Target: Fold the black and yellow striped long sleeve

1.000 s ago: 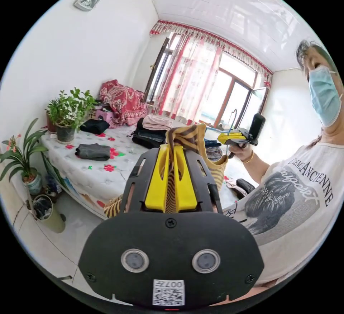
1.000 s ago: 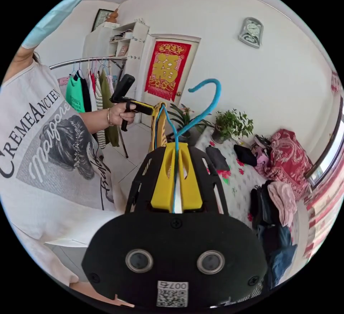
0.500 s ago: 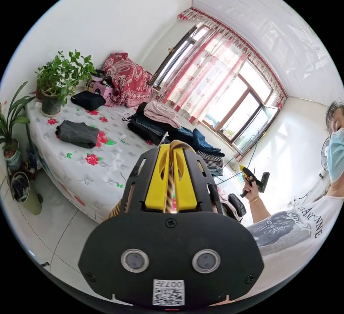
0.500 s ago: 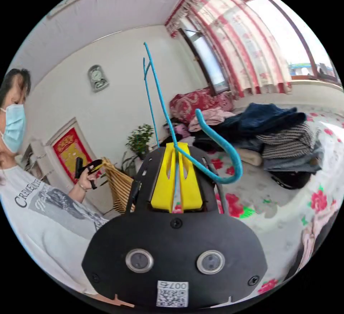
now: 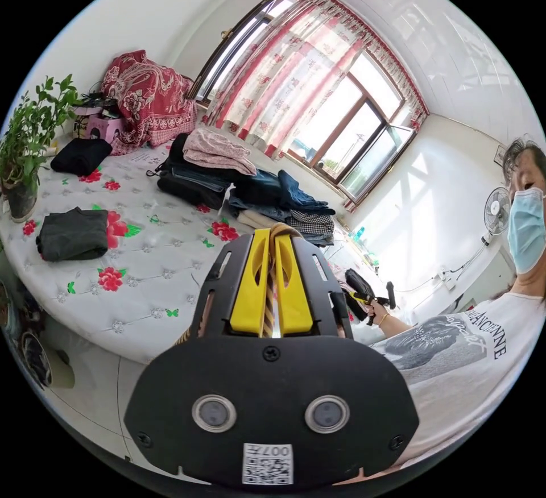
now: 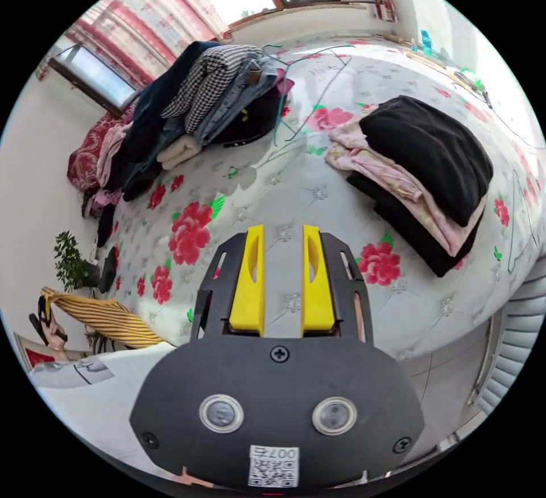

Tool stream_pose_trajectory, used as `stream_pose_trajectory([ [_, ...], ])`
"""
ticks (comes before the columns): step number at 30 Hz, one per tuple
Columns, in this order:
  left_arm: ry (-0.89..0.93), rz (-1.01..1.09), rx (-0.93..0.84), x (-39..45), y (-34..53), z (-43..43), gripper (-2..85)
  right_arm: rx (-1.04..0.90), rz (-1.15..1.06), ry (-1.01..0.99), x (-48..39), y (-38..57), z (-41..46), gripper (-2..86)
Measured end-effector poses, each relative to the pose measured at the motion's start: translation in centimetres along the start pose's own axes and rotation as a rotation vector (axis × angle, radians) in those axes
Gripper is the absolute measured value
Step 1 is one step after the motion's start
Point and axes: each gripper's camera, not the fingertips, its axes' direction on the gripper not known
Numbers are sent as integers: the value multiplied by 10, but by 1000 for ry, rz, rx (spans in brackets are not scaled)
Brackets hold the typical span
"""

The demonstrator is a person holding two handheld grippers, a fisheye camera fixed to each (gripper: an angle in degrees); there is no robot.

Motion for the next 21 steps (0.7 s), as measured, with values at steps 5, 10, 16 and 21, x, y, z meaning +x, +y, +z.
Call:
stream_pose_trajectory([
  [5, 142, 59, 9, 12, -24, -16, -9, -172, -373, -407, -132, 20, 73, 103],
  [10, 323, 175, 69, 30, -53, -51, -9, -453, -570, -749, -257, 53, 162, 126],
  [16, 377, 227, 89, 20, -76, -87, -9, -775, -645, -1054, -341, 77, 220, 48],
  [21, 242, 196, 96, -21, -74, -124, -9, -445, -494, -1064, -290, 32, 158, 3],
])
